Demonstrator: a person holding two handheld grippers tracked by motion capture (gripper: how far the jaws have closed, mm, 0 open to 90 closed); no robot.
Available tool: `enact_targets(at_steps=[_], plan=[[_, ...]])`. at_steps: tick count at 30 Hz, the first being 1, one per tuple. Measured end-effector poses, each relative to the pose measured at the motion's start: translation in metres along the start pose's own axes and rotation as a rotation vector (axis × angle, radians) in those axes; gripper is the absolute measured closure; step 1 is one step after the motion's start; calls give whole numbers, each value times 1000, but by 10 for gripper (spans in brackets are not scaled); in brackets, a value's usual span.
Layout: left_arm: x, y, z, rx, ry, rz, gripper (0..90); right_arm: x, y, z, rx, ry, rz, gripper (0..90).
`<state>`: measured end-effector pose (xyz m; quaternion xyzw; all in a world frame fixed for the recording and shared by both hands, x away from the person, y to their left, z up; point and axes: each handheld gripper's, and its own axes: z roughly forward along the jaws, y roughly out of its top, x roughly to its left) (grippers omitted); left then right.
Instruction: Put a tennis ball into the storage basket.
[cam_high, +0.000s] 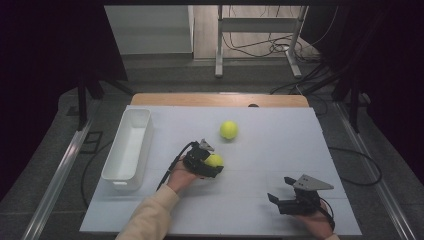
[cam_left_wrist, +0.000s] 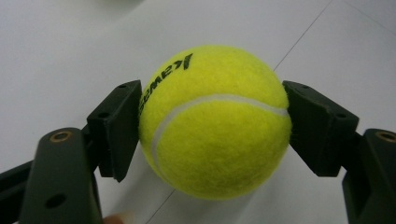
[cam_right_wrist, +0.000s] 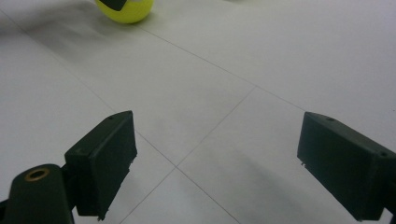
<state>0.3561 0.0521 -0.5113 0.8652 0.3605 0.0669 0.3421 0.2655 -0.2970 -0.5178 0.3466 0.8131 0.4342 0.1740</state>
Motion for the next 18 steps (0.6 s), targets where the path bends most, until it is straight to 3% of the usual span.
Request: enact_targets(at_steps=[10,18], plan=[[0,0,-5,-14,17,10,261,0,0,0,-2,1,2,121],[0,2,-17,-53,10,7,260,0,0,-1,-4,0,2,120]])
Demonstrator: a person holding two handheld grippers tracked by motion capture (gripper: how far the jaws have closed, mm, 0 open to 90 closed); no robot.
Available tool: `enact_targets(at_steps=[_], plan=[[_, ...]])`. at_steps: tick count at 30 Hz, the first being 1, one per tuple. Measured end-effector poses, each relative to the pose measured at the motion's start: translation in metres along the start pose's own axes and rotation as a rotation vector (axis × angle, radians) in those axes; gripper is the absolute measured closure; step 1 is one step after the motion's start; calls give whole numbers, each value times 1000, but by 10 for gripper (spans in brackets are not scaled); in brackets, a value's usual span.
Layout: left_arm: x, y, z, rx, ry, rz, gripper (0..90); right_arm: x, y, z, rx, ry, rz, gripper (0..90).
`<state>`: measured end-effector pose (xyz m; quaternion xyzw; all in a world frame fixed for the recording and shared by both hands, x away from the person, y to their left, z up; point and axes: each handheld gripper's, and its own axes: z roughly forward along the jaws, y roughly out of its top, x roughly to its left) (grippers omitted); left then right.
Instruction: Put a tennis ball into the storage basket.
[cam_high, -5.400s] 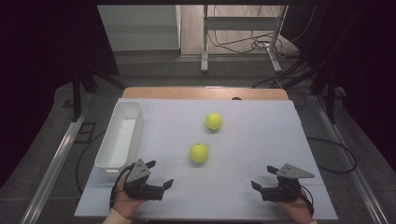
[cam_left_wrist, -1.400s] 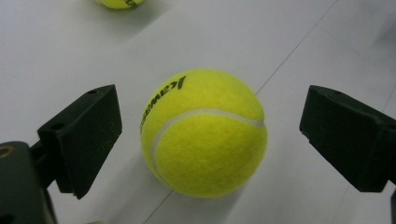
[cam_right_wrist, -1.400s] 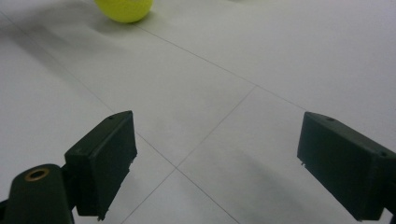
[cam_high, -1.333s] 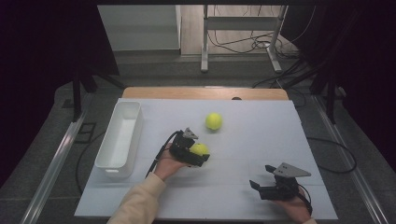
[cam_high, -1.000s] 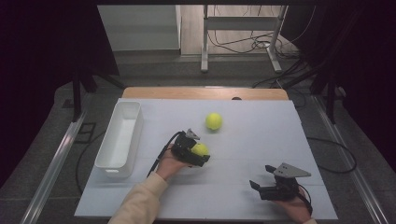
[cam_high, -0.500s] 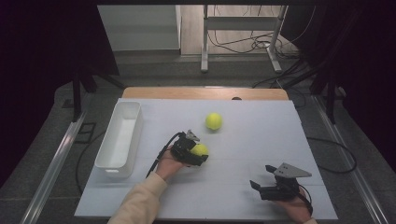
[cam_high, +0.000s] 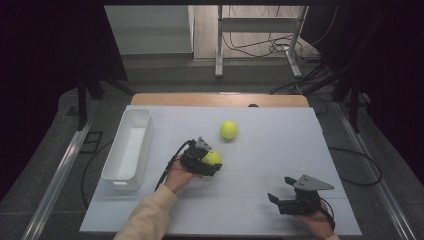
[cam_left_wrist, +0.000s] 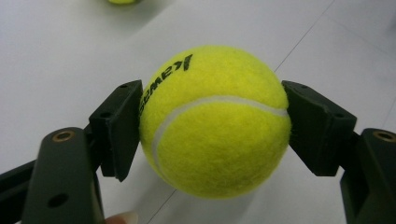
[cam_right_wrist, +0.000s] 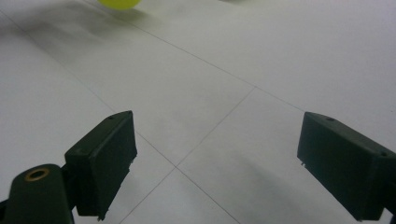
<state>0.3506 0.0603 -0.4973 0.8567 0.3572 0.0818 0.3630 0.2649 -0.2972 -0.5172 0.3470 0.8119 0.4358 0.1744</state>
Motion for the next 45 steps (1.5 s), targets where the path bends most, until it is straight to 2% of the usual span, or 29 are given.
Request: enact_targets(at_steps=[9,19,45], plan=[[-2,3,-13,-43,-9,-1,260,0,0,-1,-3,-3,-1,121],[-5,7,-27,-81,-3,14,260,0,1,-1,-8,-7,1,121],[-6,12,-60,-181,11,22,260,1,2,-3,-19,-14,-4,121]])
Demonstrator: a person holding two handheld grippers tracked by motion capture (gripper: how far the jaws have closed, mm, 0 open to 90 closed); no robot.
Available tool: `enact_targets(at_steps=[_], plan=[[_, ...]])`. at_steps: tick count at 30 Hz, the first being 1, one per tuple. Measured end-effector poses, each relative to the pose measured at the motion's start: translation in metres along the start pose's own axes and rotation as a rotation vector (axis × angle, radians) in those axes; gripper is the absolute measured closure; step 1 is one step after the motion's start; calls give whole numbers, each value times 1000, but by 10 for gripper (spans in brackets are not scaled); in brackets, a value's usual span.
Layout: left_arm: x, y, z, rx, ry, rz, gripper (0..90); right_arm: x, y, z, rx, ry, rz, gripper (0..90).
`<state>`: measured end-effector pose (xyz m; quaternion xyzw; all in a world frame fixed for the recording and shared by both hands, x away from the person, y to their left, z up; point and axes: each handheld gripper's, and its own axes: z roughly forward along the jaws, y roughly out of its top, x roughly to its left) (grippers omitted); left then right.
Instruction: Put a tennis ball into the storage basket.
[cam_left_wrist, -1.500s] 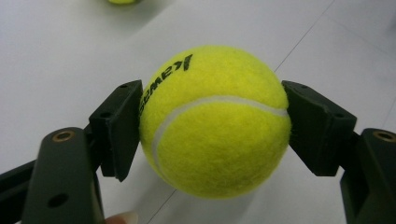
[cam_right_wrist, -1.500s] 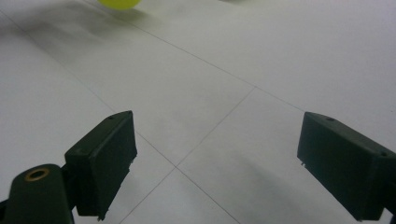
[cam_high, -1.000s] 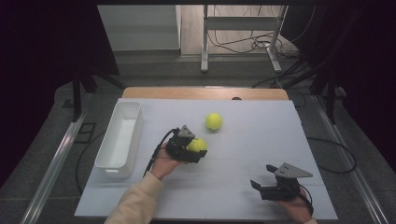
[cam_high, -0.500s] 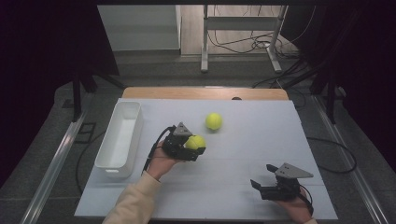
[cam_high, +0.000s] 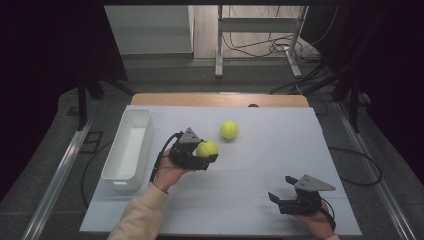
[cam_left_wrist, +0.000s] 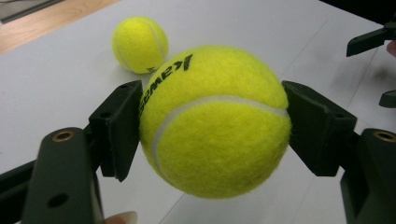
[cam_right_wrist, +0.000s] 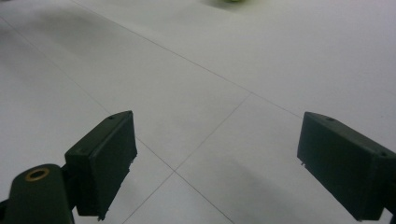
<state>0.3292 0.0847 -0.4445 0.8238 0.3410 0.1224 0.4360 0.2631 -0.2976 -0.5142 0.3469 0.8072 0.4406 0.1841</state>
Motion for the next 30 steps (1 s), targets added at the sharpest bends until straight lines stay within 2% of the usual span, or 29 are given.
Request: enact_targets(at_steps=[30], plan=[[8,8,-40,-110,17,-19,260,0,0,0,-2,-3,-2,121]])
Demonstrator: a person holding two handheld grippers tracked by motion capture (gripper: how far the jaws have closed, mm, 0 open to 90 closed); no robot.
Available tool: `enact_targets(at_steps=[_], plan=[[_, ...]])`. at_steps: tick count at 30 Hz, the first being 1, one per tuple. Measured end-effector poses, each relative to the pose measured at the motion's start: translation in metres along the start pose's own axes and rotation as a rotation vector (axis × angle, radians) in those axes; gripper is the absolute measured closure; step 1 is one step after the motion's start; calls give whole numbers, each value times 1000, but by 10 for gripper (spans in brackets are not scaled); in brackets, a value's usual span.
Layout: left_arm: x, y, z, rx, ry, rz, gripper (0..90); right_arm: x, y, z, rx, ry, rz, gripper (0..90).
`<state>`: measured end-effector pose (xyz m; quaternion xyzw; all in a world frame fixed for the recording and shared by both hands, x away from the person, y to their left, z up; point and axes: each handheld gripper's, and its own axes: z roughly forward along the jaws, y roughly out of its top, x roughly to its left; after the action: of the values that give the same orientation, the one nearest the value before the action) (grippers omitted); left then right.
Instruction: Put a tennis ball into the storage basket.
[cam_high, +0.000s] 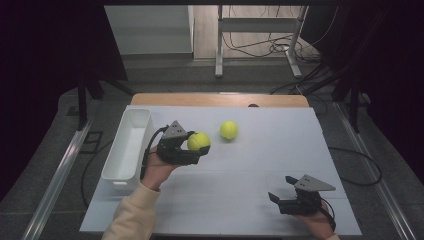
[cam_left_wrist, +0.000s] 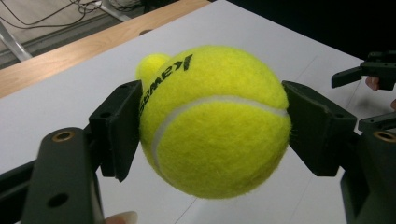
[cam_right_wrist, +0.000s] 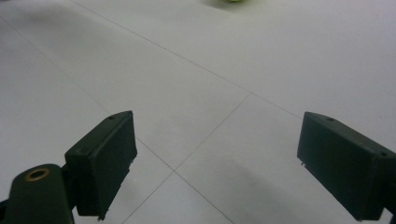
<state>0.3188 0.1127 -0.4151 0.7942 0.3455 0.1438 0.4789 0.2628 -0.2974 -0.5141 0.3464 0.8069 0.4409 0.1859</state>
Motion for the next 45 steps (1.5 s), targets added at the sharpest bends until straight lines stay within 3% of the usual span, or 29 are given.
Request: enact_targets(at_steps=[20,45], plan=[[8,2,-17,-33,20,-7,259,0,0,0,1,0,-1,121],[29,-2,-35,-66,70,-59,259,1,0,0,1,-2,-4,121]])
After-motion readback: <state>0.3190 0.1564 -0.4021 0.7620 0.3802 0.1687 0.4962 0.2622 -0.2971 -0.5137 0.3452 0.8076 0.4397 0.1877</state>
